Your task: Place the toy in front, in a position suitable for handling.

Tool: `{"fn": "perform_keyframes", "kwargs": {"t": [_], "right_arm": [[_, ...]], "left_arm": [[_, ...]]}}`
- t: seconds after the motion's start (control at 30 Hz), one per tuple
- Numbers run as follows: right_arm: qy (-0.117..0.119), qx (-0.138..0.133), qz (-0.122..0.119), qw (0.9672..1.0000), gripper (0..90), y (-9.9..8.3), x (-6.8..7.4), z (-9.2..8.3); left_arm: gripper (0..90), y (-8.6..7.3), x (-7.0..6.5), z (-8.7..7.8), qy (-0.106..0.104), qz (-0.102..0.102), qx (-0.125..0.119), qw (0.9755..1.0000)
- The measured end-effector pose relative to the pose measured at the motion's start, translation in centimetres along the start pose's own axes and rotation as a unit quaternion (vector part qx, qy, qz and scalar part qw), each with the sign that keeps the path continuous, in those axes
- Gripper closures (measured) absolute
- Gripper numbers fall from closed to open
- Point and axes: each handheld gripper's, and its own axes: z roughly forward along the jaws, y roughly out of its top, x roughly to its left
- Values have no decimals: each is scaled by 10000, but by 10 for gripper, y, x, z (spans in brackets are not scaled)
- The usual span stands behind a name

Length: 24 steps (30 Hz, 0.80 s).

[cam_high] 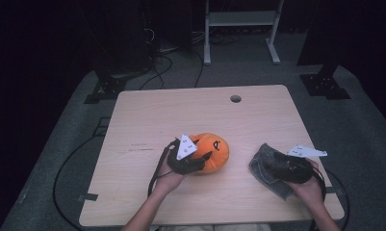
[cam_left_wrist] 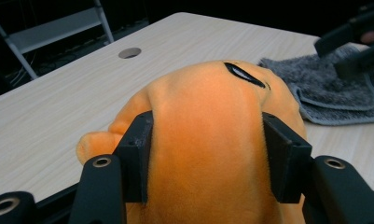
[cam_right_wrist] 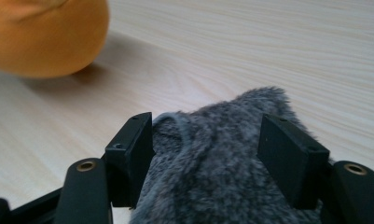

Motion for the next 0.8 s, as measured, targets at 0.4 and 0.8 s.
{"fn": "perform_keyframes", "kwargs": {"t": [0.4,0.8], "right_arm": [[-590,279,-24,9979,386,4,-6,20],[-721,965,47,9927,422,2,-14,50]], "left_arm": [[410,-9,-35,10,-212,16,252,9995],[189,-8,-29,-12,-590,-170,-91,9981]]}}
